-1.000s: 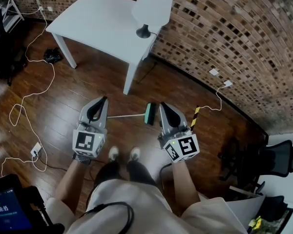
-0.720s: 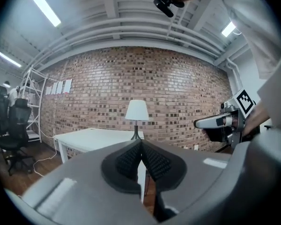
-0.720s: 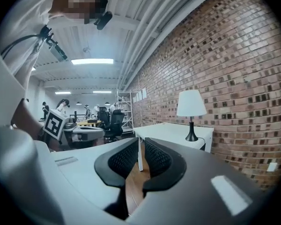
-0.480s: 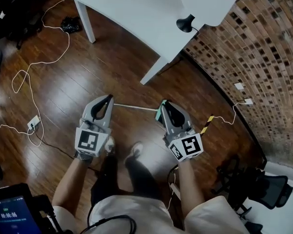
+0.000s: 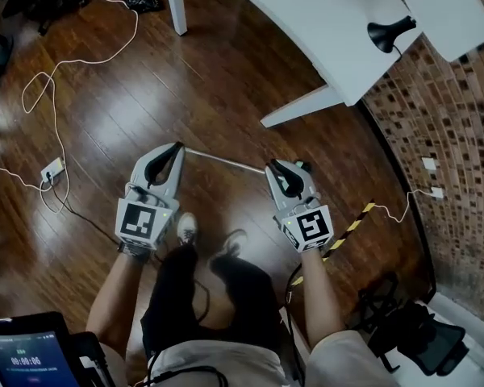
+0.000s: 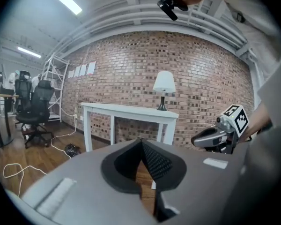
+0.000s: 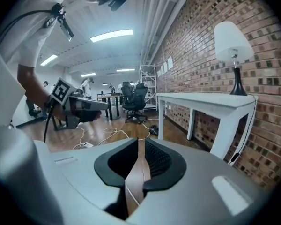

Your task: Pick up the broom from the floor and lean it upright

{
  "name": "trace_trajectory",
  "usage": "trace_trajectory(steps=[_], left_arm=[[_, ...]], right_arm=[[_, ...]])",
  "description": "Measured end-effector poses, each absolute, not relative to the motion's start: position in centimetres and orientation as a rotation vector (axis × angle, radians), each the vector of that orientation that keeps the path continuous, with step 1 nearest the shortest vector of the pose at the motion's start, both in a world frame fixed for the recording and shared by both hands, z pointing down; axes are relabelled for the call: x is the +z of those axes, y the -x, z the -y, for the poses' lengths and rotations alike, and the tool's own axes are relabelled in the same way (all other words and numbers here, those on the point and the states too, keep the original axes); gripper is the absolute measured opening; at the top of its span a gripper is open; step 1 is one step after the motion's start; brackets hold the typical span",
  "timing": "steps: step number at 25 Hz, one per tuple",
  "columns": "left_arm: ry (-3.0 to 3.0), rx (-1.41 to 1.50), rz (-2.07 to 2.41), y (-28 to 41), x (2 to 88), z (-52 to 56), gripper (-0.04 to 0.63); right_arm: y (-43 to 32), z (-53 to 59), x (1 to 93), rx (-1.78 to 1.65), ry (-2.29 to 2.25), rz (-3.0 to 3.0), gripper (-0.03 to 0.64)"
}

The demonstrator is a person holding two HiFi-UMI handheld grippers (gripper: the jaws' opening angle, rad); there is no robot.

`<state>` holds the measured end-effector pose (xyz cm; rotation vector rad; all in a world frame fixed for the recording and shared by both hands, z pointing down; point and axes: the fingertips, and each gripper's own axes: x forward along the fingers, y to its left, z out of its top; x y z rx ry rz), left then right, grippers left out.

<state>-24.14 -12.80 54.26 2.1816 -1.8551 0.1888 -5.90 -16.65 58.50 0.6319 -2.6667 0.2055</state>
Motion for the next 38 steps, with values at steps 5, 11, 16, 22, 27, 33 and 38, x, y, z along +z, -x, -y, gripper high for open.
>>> trace_trajectory(steps=[5, 11, 16, 22, 27, 33, 38], left_arm=[[-2.126, 0.192, 1.939, 26.4, 61.3, 12.7, 0.002], [-2.043, 0.191, 1.948, 26.4, 72.5, 11.2, 0.002], [-1.955, 0.150, 2.013, 27.6, 81.8, 10.0, 0.002], [-1.814, 0.161, 2.090, 29.3, 90.3, 7.1, 0.002], [-1.766, 0.182, 2.098, 29.6, 95.4, 5.4, 0.002], [-1.728, 0.153, 2.165, 30.2, 99.1, 4.9, 0.002], [-1.669, 0.127, 2.226, 31.5, 102.2, 4.1, 0.002]], right_arm=[[8.1, 16.2, 67.8, 0.232, -0.517, 2.612, 0.060], [9.7, 15.9, 82.4, 0.402, -0.486, 2.543, 0.092], [11.7, 14.8, 94.0, 0.337, -0.337, 2.482, 0.092], [12.9, 12.8, 103.7, 0.293, -0.167, 2.418, 0.094], [13.6, 11.9, 108.7, 0.294, -0.084, 2.394, 0.111], [14.8, 11.9, 115.5, 0.236, 0.035, 2.320, 0.137], [16.1, 11.1, 121.6, 0.112, 0.234, 2.198, 0.133]])
